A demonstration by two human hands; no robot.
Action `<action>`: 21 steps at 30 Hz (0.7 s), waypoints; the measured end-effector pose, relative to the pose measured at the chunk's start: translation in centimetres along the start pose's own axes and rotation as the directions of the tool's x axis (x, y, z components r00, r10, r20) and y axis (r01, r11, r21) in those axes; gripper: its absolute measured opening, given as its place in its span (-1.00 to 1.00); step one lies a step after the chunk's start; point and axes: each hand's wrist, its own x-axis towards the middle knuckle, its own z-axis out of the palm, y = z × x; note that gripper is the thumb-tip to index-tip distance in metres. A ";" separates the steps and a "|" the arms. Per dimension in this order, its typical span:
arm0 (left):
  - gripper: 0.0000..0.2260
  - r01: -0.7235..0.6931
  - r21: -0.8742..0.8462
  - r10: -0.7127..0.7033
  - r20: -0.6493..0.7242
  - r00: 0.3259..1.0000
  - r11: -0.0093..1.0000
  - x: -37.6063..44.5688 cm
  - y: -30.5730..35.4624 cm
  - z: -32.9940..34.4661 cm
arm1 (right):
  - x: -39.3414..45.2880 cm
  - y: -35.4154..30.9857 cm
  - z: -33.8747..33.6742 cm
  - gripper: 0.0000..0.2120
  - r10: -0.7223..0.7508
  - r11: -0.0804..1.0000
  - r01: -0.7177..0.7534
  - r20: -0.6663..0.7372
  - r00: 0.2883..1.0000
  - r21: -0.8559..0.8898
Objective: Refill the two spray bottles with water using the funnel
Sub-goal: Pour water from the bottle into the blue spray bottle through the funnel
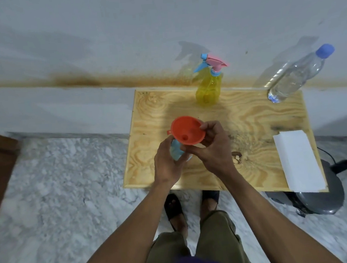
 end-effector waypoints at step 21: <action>-0.44 0.219 0.107 -0.216 -0.039 0.976 0.970 -2.6 1.4 -0.2 | -2.0 -1.0 -4.3 -0.55 -0.010 0.976 -0.016 -0.119 0.993 -0.216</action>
